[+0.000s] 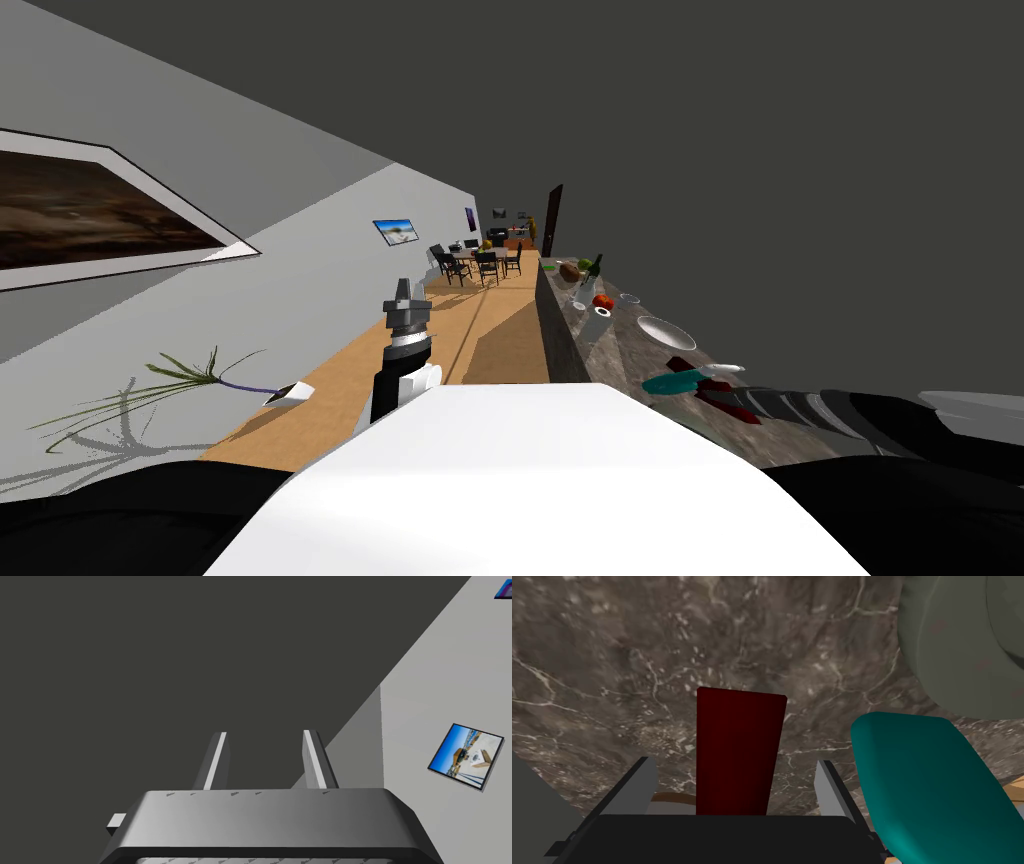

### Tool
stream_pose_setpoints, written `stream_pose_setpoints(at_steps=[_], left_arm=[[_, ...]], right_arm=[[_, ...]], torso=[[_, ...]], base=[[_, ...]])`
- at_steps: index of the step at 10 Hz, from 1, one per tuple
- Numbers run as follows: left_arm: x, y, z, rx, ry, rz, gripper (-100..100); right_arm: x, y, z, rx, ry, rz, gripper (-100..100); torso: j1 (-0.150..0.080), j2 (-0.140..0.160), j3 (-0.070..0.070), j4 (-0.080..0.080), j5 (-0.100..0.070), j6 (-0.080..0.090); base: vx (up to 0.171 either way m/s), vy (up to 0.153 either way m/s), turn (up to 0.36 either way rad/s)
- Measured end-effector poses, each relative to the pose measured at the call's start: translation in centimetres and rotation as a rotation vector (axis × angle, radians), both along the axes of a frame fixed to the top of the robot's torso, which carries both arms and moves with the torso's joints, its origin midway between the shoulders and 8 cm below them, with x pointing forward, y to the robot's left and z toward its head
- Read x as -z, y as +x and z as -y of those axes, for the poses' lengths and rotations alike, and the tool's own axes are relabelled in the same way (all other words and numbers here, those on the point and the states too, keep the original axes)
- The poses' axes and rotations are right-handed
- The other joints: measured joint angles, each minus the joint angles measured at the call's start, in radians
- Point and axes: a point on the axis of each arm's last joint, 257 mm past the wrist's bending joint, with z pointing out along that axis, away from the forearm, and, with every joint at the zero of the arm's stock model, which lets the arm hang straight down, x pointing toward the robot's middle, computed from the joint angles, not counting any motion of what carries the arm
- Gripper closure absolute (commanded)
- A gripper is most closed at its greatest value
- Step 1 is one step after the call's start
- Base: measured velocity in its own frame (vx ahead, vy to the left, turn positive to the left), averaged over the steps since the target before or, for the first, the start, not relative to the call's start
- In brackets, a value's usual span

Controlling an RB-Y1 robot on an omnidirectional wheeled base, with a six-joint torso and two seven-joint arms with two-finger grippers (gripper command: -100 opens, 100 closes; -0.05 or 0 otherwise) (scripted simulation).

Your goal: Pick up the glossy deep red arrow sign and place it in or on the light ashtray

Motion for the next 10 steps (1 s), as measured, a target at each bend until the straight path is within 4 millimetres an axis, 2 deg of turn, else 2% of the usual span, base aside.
stream_pose_setpoints(at_steps=[1, 5, 6, 10], left_arm=[[0.0, 0.0, 0.0, 0.0, 0.0, 0.0, 0], [0.0, 0.0, 0.0, 0.0, 0.0, 0.0, 0], [0.0, 0.0, 0.0, 0.0, 0.0, 0.0, 0], [0.0, 0.0, 0.0, 0.0, 0.0, 0.0, 0]], right_arm=[[0.0, 0.0, 0.0, 0.0, 0.0, 0.0, -100], [2.1, -1.2, 0.4, 0.077, 0.003, 0.008, -100], [2.2, -1.2, 0.5, 0.082, 0.003, 0.008, 100], [2.2, -1.2, 0.5, 0.083, 0.004, 0.009, 100]], torso=[[0.0, 0.005, 0.003, 0.001, 0.0, 0.0], [-0.001, 0.017, 0.01, 0.004, 0.0, 0.0], [-0.001, 0.014, 0.009, 0.004, 0.0, 0.001], [0.0, 0.01, 0.006, 0.003, 0.0, 0.001]], base=[[-0.045, -0.007, 0.214], [-0.099, -0.02, 0.196], [-0.009, -0.003, -0.014], [0.0, 0.0, 0.0]])
